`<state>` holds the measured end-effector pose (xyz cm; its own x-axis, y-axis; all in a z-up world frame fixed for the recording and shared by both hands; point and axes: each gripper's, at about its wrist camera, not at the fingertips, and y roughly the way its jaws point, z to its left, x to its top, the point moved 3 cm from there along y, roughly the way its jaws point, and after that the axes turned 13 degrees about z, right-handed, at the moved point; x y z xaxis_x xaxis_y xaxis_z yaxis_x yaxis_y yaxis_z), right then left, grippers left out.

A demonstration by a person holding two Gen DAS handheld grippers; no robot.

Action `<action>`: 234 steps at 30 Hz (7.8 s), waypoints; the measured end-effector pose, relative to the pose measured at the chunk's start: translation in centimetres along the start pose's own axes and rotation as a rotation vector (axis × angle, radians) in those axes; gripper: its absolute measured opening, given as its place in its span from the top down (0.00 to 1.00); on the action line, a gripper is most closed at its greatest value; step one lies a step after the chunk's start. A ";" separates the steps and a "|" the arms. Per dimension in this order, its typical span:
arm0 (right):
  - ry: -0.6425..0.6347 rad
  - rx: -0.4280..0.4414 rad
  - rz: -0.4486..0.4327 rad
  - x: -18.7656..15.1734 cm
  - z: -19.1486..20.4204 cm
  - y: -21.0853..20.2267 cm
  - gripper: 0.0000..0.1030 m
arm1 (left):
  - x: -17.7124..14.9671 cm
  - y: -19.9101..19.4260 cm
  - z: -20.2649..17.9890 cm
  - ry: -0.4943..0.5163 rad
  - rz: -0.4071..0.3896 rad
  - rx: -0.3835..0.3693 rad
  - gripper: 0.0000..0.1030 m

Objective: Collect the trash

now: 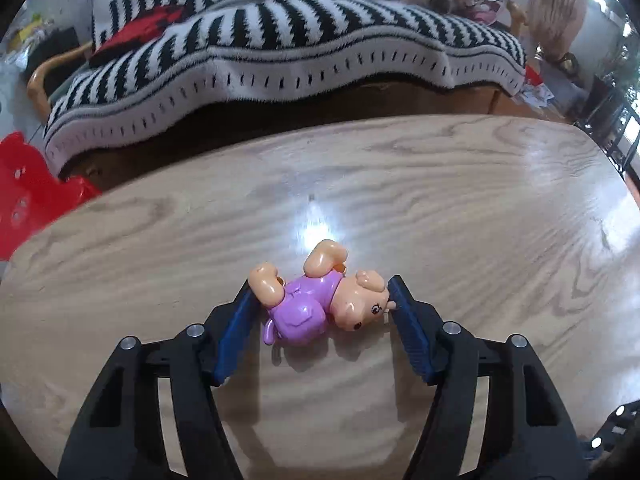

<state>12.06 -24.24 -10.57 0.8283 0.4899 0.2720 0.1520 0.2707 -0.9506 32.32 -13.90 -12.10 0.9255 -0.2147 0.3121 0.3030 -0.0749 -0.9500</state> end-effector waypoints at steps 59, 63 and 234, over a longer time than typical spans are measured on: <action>0.299 0.116 0.181 -21.4 13.9 0.2 0.65 | -42.4 -8.7 -5.0 0.069 0.216 -0.115 0.38; 0.310 0.111 0.177 -21.5 13.7 0.1 0.65 | -42.5 -8.5 -5.4 0.070 0.217 -0.114 0.38; 0.460 -0.246 -0.261 -14.0 0.5 -13.9 0.07 | -29.3 -19.4 7.1 -0.259 -0.147 0.037 0.06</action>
<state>-1.93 -34.42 -1.04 0.8875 0.0077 0.4608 0.4574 0.1071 -0.8828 0.94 0.71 -2.88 0.8969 0.0516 0.4392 0.4416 -0.0506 -0.8958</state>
